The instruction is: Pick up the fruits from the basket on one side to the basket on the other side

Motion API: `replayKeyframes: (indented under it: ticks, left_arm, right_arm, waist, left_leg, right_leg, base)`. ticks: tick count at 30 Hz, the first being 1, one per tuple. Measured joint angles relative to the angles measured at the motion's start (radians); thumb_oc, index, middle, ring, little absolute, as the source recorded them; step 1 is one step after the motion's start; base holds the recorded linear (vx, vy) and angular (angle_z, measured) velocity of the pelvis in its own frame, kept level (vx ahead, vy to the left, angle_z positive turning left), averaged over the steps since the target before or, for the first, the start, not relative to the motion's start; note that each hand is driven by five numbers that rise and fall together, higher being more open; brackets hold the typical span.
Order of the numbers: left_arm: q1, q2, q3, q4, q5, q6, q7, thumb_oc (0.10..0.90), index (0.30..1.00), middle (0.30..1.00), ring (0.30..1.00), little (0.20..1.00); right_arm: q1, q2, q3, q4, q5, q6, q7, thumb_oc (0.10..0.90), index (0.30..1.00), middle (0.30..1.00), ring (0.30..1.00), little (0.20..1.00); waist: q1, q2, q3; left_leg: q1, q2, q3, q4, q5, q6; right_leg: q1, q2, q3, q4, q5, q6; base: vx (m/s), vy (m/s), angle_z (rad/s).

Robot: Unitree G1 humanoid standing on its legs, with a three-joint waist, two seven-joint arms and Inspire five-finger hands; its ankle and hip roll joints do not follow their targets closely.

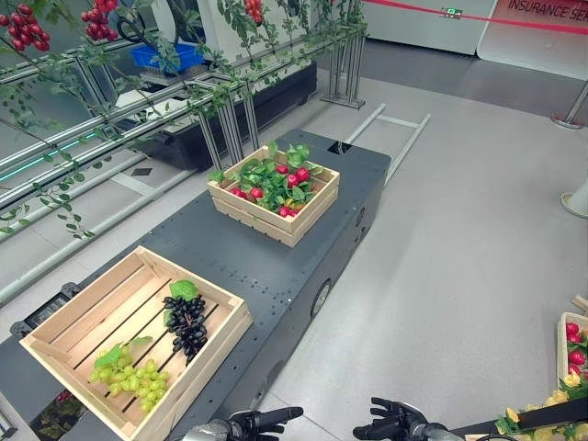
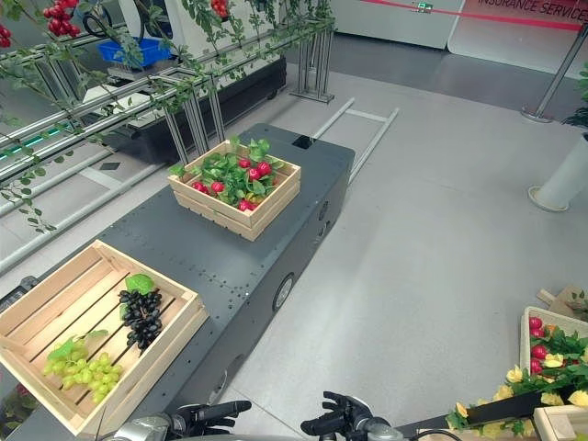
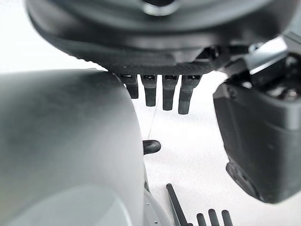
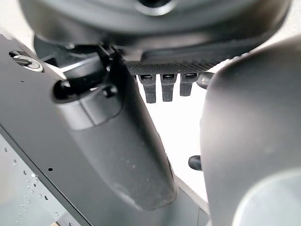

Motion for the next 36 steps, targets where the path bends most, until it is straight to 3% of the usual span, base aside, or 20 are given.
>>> replayKeyframes:
  ticks: [11,18,21,25,28,36]
  left_arm:
    - [0.004,-0.003,-0.001,-0.017,-0.033,-0.001,0.032,0.800,0.900,0.900,0.900,0.900]
    - [0.006,-0.017,-0.001,-0.060,-0.034,-0.011,0.065,0.800,0.900,0.900,0.900,0.900]
    - [-0.006,-0.023,-0.003,-0.058,-0.009,-0.011,0.067,0.800,0.900,0.900,0.900,0.900]
    - [-0.019,-0.036,-0.003,-0.042,0.011,-0.007,0.071,0.800,0.900,0.900,0.900,0.900]
    - [-0.026,-0.038,0.005,-0.036,0.007,-0.004,0.080,0.800,0.900,0.900,0.900,0.900]
    - [-0.043,-0.018,0.006,-0.036,0.005,-0.001,0.065,0.800,0.900,0.900,0.900,0.900]
  right_arm:
    - [-0.002,-0.003,0.005,-0.005,0.000,0.001,0.003,0.800,0.900,0.900,0.900,0.900]
    - [-0.006,-0.044,0.012,-0.011,0.000,0.022,0.009,0.800,0.900,0.900,0.900,0.900]
    - [-0.009,-0.058,0.009,-0.010,0.003,0.022,0.005,0.800,0.900,0.900,0.900,0.900]
    - [0.004,-0.066,-0.005,-0.002,0.012,0.018,-0.017,0.800,0.900,0.900,0.900,0.900]
    - [-0.008,-0.052,-0.008,0.020,0.011,0.013,-0.028,0.800,0.900,0.900,0.900,0.900]
    - [-0.033,0.009,-0.005,0.016,0.008,-0.003,-0.027,0.800,0.900,0.900,0.900,0.900]
  waist:
    - [0.008,0.008,-0.001]
    - [0.056,0.044,0.023]
    - [0.040,0.052,0.050]
    - [0.016,0.047,0.060]
    - [0.024,0.032,0.070]
    - [0.037,-0.024,0.086]
  left_leg:
    - [-0.023,0.013,-0.017,0.006,0.004,-0.006]
    - [-0.050,0.021,-0.060,0.013,0.015,-0.015]
    - [-0.052,0.036,0.010,0.023,0.017,-0.014]
    - [-0.048,0.039,0.123,0.014,0.024,-0.005]
    - [-0.041,-0.004,0.110,0.000,0.036,0.003]
    - [-0.025,-0.064,0.058,0.006,0.014,0.044]
  right_leg:
    - [-0.006,0.012,-0.019,0.000,-0.003,-0.004]
    - [0.004,0.023,-0.081,0.000,-0.018,-0.011]
    - [0.040,0.011,-0.142,0.003,-0.027,-0.008]
    - [0.074,-0.021,-0.206,0.005,-0.042,0.020]
    - [0.092,-0.056,-0.220,0.006,-0.049,0.041]
    - [0.123,-0.126,-0.229,0.076,-0.052,0.032]
  base:
    - [-0.01,-0.122,0.04]
    - [-0.01,-0.028,0.24]
    - [-0.01,0.182,0.52]
    - [0.02,0.286,0.59]
    - [0.08,0.292,0.36]
    - [0.04,0.251,0.32]
